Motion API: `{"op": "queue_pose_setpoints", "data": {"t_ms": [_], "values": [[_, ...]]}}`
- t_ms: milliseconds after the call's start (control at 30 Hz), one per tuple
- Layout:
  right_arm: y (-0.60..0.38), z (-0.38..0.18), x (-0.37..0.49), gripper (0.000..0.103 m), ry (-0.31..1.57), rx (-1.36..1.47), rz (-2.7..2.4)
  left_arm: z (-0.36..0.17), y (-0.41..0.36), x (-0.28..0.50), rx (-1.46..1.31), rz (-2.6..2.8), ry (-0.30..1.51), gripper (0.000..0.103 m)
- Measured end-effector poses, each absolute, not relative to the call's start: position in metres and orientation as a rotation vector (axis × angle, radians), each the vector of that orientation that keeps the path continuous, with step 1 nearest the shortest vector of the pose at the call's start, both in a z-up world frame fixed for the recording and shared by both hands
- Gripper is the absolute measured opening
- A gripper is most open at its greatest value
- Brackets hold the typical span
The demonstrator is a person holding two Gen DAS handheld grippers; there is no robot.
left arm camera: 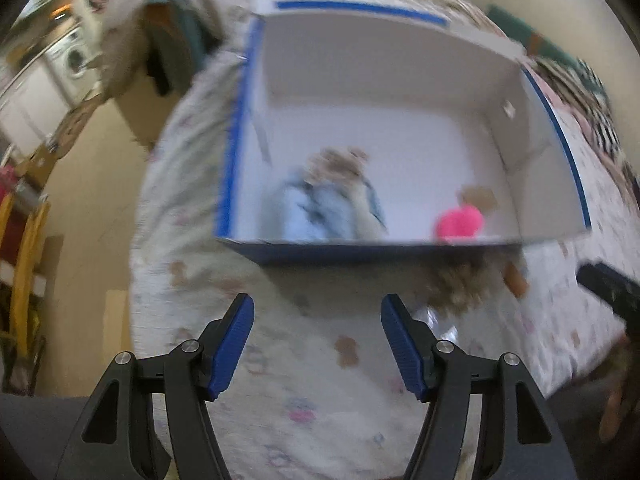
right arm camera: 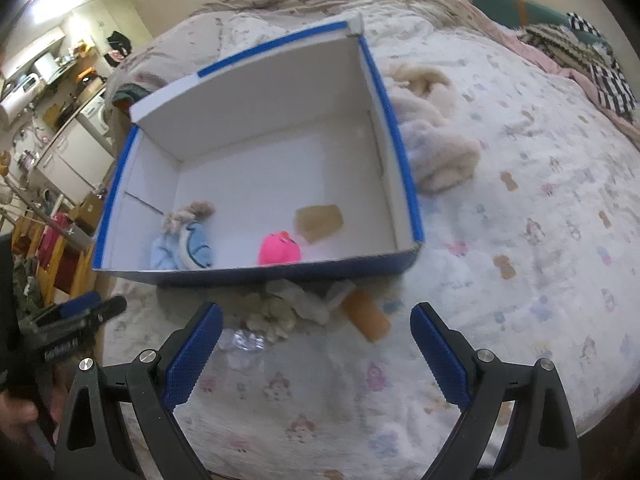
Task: Organize soft objects
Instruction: 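Move both tools out of the box toward the items on the bed, then grasp the clear plastic bag with the left tool while the right tool grasps the tan foam cylinder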
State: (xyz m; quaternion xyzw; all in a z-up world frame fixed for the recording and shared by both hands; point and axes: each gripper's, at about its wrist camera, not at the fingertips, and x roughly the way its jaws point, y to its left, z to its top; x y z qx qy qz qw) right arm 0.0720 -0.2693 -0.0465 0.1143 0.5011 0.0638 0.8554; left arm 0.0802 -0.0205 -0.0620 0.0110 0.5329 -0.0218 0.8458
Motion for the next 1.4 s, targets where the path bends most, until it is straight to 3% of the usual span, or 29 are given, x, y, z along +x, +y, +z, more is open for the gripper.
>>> {"op": "queue_pose_setpoints", "data": {"t_ms": [533, 933, 1000, 1067, 1133, 1300, 1400], "values": [[-0.298, -0.091, 0.093, 0.101, 1.228, 0.422, 0.015, -0.124, -0.056, 0.087, 0.064, -0.12, 1.331, 0.063], [-0.306, -0.115, 0.107, 0.101, 1.313, 0.39, 0.027, -0.152, -0.106, 0.109, 0.106, -0.232, 1.391, 0.063], [-0.312, -0.127, 0.109, 0.093, 1.34, 0.365, -0.006, -0.153, -0.107, 0.117, 0.11, -0.236, 1.383, 0.063], [-0.315, -0.137, 0.11, 0.073, 1.376, 0.342, -0.02, -0.158, -0.108, 0.126, 0.119, -0.234, 1.391, 0.063], [-0.312, -0.145, 0.112, 0.064, 1.393, 0.328, -0.006, -0.163, -0.105, 0.131, 0.088, -0.226, 1.414, 0.063], [-0.29, -0.147, 0.12, 0.063, 1.378, 0.205, 0.039, -0.17, -0.103, 0.137, 0.061, -0.227, 1.442, 0.061], [-0.278, -0.152, 0.124, 0.059, 1.373, 0.125, 0.042, -0.172, -0.105, 0.138, 0.075, -0.239, 1.439, 0.053]]}}
